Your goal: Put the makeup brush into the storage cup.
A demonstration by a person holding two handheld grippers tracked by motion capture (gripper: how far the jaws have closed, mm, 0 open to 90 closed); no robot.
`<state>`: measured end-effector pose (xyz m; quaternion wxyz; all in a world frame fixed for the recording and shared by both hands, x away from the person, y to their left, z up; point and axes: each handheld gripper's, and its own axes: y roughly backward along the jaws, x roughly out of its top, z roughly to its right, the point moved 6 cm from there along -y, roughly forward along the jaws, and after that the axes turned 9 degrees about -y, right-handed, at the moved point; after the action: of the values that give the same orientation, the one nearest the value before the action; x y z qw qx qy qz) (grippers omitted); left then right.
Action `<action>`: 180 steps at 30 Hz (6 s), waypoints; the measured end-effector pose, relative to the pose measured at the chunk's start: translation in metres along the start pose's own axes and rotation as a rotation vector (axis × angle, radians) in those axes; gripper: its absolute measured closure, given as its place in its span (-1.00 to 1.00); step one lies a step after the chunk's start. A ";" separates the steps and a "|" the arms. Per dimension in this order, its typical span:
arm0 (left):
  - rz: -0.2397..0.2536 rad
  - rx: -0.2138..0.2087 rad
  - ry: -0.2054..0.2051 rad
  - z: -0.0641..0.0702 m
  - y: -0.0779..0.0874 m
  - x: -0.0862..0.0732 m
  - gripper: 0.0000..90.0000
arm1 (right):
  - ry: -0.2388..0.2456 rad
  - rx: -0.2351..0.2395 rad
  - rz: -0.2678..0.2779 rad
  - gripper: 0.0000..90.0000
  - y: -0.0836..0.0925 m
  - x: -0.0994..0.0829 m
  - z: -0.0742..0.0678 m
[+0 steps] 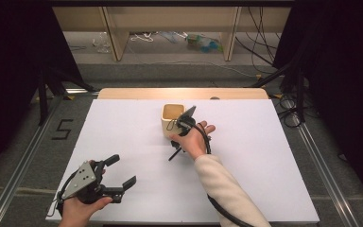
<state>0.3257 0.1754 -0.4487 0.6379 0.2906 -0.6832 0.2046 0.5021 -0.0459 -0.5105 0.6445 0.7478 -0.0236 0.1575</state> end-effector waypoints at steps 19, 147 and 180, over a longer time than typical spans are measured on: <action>0.004 0.001 0.007 0.000 0.001 0.001 -0.83 | 0.005 -0.036 -0.021 -0.41 -0.008 0.003 0.002; -0.016 -0.001 0.014 0.002 -0.001 -0.004 -0.79 | 0.013 0.254 0.239 0.87 0.049 0.002 0.071; -0.022 -0.004 0.001 0.003 -0.002 -0.004 -0.77 | 0.091 0.398 0.557 0.87 0.058 -0.020 0.076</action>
<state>0.3248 0.1724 -0.4532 0.6411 0.2965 -0.6801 0.1965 0.4849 -0.1327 -0.4690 0.4185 0.8159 -0.1669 0.3623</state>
